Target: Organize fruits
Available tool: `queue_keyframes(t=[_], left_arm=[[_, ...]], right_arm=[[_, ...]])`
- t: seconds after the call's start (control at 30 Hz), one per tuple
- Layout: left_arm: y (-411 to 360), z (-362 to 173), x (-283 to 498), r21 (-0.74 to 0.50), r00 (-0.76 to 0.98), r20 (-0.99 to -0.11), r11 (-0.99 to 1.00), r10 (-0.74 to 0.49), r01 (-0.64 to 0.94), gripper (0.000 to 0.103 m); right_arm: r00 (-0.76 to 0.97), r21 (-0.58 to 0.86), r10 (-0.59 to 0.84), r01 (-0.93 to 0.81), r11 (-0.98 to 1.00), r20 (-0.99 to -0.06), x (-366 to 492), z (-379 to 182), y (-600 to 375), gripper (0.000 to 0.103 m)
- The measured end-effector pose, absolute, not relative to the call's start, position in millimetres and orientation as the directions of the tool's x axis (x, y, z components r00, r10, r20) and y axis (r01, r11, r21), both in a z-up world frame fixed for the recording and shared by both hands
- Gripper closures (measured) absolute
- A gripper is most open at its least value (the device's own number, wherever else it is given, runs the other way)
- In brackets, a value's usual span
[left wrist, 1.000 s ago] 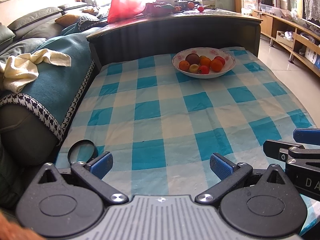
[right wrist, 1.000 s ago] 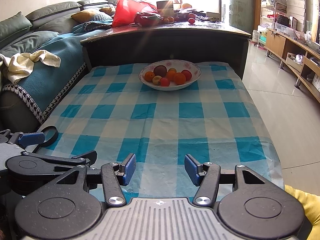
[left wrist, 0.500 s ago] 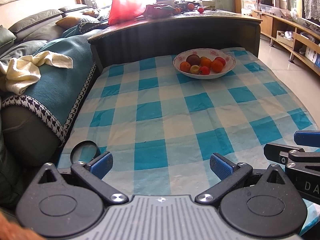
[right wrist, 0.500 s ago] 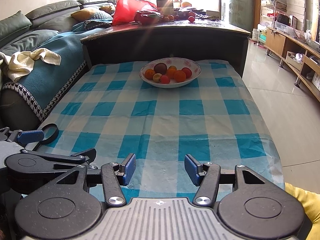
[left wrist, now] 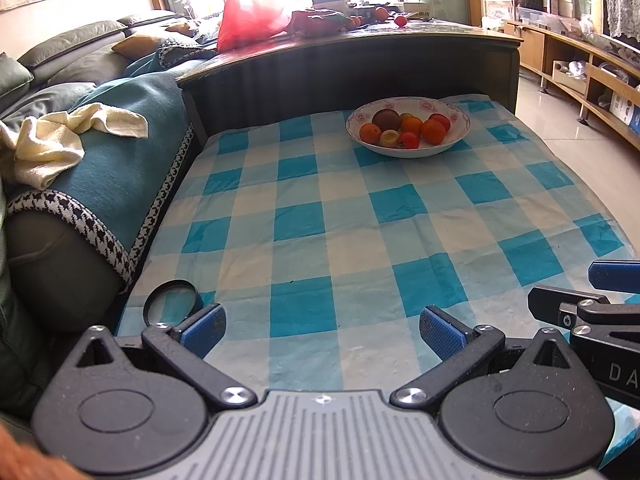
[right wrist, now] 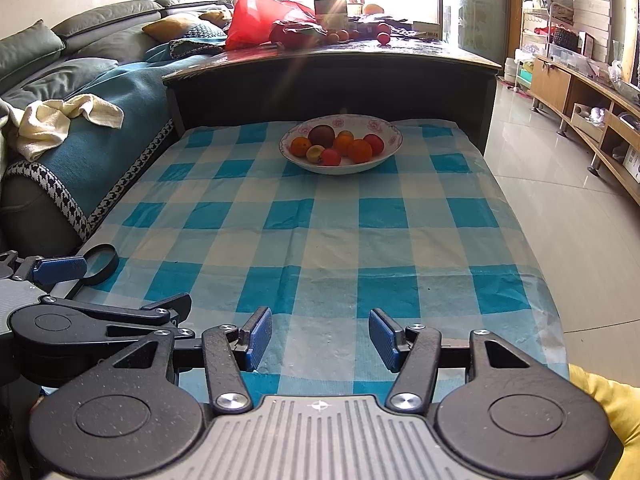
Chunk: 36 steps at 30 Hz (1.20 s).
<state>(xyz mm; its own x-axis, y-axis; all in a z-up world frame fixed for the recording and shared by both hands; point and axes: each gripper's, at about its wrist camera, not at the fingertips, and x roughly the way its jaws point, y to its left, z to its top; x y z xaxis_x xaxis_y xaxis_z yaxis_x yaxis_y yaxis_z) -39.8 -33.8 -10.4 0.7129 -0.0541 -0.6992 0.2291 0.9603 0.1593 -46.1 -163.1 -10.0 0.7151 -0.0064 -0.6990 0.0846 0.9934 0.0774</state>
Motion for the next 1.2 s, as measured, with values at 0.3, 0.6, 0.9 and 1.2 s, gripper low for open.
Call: queue_keyframes(t=[0.3,0.6,0.9,1.2], left_arm=[[-33.9,-8.4,-45.4,0.180,0.730,-0.682,0.956,-0.049,0.233,0.000],[-33.0,-7.6,-48.1,0.181,0.729,-0.683,0.956,-0.046,0.231,0.000],[-32.1,-8.0,-49.2,0.183,0.728,-0.685,0.956,-0.045,0.231,0.000],[-32.9,-8.1,-52.2,0.197,0.731,-0.681,0.953,-0.037,0.231,0.000]], right_arm=[[0.715,0.078,-0.006,0.084,0.993,-0.699,-47.3,-9.3,-162.6,0.053],[0.715,0.075,-0.007,0.083,0.994,-0.699,-50.0,-9.0,-161.2,0.053],[0.715,0.073,-0.008,0.083,0.994,-0.699,-51.3,-9.0,-160.8,0.053],[0.714,0.072,-0.008,0.082,0.994,-0.700,-51.6,-9.4,-160.3,0.053]])
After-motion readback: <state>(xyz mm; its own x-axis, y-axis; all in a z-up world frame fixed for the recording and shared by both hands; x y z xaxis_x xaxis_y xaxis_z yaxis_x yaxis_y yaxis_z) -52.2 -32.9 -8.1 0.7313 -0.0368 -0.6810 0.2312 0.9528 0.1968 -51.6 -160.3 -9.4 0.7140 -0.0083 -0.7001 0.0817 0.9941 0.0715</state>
